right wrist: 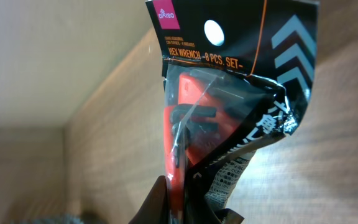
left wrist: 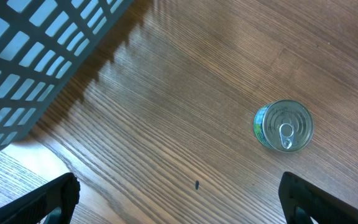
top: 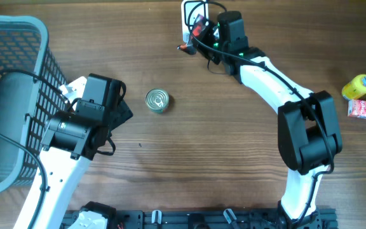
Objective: Scan the item barcode
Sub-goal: 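Hold the packet up in front of the scanner window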
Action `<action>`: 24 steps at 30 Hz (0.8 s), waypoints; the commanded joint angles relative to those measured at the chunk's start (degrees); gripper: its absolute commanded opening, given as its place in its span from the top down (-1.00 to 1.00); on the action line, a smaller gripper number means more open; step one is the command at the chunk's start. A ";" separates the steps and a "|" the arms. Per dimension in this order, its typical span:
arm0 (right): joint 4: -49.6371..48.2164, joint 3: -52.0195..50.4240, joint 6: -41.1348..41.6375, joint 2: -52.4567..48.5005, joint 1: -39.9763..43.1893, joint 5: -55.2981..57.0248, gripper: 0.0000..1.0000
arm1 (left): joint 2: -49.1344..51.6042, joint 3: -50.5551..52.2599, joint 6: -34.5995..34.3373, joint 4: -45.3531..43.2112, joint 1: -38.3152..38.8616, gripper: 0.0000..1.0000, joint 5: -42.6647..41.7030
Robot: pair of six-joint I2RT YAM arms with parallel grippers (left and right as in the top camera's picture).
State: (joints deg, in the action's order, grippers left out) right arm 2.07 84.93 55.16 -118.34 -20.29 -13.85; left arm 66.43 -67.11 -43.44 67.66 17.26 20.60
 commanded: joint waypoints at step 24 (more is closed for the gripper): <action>-1.03 8.02 -52.02 -0.44 -0.90 40.41 0.90 | -0.09 -0.33 -0.76 -0.92 0.11 -1.00 4.61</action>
State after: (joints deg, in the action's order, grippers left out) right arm -3.44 91.90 6.07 -118.34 -20.27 28.97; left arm 66.46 -67.11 -43.44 66.87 17.26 24.03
